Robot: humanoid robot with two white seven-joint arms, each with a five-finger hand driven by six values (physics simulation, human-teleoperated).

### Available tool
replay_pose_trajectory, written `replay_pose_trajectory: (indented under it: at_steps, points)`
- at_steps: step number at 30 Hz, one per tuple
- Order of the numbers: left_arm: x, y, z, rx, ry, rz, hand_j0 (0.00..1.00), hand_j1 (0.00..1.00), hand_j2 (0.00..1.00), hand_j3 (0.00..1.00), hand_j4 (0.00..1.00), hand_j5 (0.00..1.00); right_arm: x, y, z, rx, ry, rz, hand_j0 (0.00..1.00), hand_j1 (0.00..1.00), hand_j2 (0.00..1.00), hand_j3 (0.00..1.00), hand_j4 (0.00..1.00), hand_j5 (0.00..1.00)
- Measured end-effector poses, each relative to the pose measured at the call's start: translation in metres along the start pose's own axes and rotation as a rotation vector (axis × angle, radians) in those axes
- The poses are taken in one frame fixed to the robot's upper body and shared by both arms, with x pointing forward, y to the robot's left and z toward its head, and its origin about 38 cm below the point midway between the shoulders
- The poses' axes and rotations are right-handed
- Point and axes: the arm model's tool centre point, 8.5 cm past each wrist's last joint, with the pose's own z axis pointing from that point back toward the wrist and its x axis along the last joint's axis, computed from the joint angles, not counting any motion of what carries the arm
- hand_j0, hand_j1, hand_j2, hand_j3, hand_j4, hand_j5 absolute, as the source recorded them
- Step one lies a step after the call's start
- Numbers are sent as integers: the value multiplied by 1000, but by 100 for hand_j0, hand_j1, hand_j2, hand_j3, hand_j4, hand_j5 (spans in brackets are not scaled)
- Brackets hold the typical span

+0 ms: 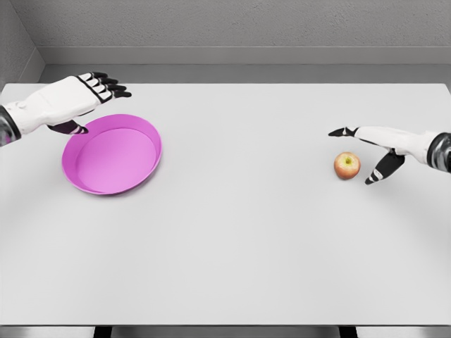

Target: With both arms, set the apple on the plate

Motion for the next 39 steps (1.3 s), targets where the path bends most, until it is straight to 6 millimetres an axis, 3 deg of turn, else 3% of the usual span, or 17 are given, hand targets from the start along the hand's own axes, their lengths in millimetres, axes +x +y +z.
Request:
replay_pose_trajectory:
  at_steps: [19,25,36,39]
  points:
    - [-5,1,-1,9,18,6,100,100,100,100,100,100,-7,17,-8,51,19,-10,100,100,100,100,100,100]
    - [-6,1,1,8,20,5,100,100,100,100,100,100,-7,17,-8,53,19,-9,68,68,68,68,68,68]
    - [-6,1,1,7,22,4,100,100,100,100,100,100,-9,22,-10,62,21,-17,65,65,65,65,65,65]
    - [-6,1,1,7,22,4,100,100,100,100,100,100,-10,22,-10,61,23,-19,52,52,52,52,52,52]
